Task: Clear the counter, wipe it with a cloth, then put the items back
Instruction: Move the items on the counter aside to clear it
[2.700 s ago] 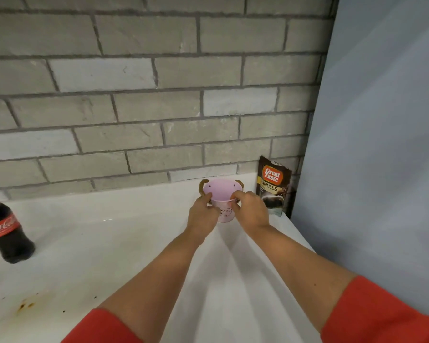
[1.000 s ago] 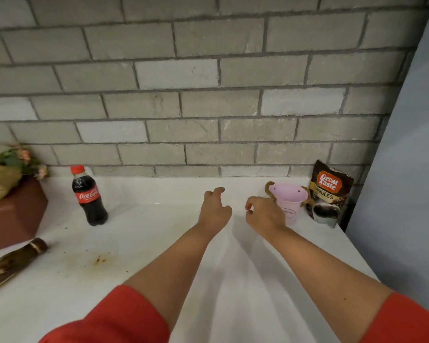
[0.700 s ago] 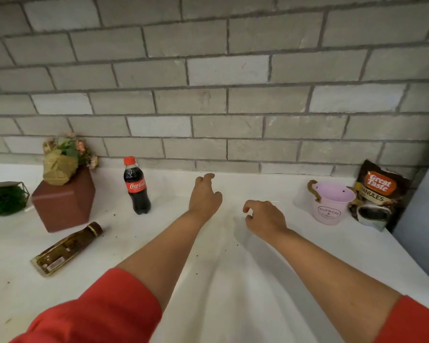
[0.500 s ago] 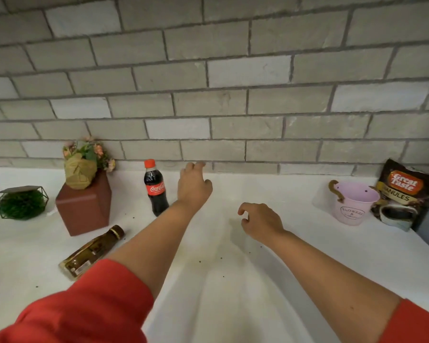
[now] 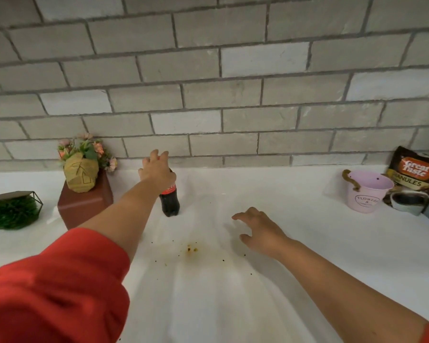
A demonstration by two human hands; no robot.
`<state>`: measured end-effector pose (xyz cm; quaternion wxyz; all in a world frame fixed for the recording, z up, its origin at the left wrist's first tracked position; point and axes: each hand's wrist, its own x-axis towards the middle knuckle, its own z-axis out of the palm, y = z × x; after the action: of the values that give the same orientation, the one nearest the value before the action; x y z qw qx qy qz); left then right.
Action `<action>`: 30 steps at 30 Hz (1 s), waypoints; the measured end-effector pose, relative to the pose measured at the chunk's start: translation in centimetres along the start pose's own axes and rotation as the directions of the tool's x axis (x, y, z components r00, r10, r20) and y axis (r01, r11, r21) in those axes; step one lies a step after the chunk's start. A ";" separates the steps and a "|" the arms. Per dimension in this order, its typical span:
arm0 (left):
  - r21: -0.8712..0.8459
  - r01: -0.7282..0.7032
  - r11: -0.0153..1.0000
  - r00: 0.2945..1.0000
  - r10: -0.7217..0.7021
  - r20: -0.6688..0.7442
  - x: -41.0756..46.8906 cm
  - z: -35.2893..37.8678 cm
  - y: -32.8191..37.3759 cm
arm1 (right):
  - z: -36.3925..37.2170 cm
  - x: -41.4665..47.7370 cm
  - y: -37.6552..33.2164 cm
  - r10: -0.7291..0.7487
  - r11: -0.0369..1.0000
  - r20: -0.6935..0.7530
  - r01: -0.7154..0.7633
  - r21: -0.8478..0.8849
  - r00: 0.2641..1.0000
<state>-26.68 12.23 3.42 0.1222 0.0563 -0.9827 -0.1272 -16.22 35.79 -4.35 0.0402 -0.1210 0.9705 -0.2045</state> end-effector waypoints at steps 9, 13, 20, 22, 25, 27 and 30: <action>-0.119 -0.078 0.990 0.994 0.068 -0.080 0.2 0.8 -0.5 | 0.7 -0.2 -0.1 0.032 0.999 -0.049 -0.030 0.040 0.998; -0.218 -0.116 0.969 0.992 0.104 -0.066 -0.4 0.8 -0.1 | 0.8 0.0 -0.7 0.028 0.999 -0.046 -0.027 0.026 0.999; -0.265 -0.165 0.950 0.985 0.148 -0.083 -2.1 -0.1 1.0 | 0.5 -0.3 -1.2 0.039 0.999 -0.054 -0.038 0.006 0.998; -0.286 -0.205 0.936 0.977 0.180 -0.111 -2.9 -0.8 2.2 | 0.3 -0.5 -1.2 0.042 0.999 -0.066 -0.042 0.006 0.997; -0.343 -0.285 0.895 0.957 0.248 -0.147 -4.1 -2.0 4.6 | -0.2 -0.7 -1.3 0.042 0.999 -0.097 -0.040 0.023 0.994; -0.362 -0.339 0.868 0.940 0.298 -0.166 -5.1 -2.7 6.6 | -0.9 -1.0 -1.2 0.059 0.997 -0.121 -0.052 0.056 0.991; -0.385 -0.415 0.824 0.910 0.373 -0.183 -6.9 -3.2 10.0 | -1.9 -1.7 -0.5 0.117 0.983 -0.181 -0.088 0.160 0.976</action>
<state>-20.05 22.06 7.52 0.2039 -0.1689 -0.9157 -0.3023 -14.71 36.53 -2.39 -0.0328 -0.0471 0.9566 -0.2858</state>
